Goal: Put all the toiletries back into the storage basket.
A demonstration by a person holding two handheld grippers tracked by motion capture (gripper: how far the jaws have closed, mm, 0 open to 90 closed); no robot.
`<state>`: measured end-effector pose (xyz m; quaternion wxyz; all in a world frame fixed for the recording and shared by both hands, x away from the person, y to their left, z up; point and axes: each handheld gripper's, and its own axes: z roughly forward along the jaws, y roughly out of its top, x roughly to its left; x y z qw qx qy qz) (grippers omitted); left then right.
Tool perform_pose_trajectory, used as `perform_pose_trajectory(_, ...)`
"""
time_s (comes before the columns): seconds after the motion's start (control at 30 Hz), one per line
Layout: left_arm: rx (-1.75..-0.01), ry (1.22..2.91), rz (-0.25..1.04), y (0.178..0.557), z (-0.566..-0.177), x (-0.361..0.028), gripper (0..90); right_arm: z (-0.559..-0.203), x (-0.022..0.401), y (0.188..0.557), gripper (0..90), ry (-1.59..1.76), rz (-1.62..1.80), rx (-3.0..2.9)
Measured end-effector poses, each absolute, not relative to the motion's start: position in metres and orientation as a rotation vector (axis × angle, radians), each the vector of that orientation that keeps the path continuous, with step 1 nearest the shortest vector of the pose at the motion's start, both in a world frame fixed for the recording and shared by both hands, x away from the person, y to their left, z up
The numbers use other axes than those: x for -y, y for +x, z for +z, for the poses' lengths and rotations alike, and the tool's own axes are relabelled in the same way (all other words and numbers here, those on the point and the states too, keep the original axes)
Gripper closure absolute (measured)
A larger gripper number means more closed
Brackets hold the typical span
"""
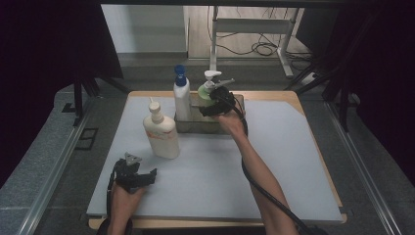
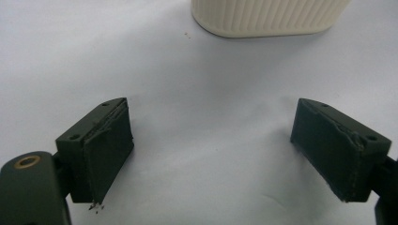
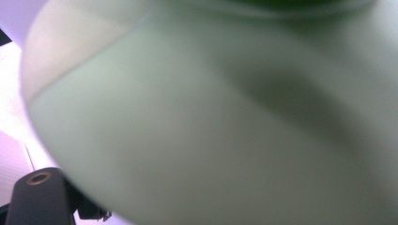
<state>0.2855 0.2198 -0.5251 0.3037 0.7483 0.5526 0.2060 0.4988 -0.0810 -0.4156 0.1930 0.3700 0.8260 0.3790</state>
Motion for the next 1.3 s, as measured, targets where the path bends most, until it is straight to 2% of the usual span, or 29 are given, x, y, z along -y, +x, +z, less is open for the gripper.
perform_pose_trajectory(0.67,-1.465,1.983,0.546,0.286,-0.525,-0.22,12.5,-0.423,0.085,0.499,11.5,1.074,1.089,-2.319)
perform_pose_trajectory(0.9,-1.465,1.982,0.546,0.286,-0.525,-0.22,12.5,-0.422,0.096,0.498,5.8,1.036,1.161,-2.32)
perform_pose_trajectory(1.1,-1.465,1.98,0.546,0.286,-0.525,-0.22,12.5,-0.414,0.105,0.492,6.6,1.01,1.156,-2.327)
perform_pose_trajectory(1.3,-1.465,1.98,0.546,0.286,-0.525,-0.22,12.5,-0.413,0.117,0.485,11.4,0.993,1.179,-2.341)
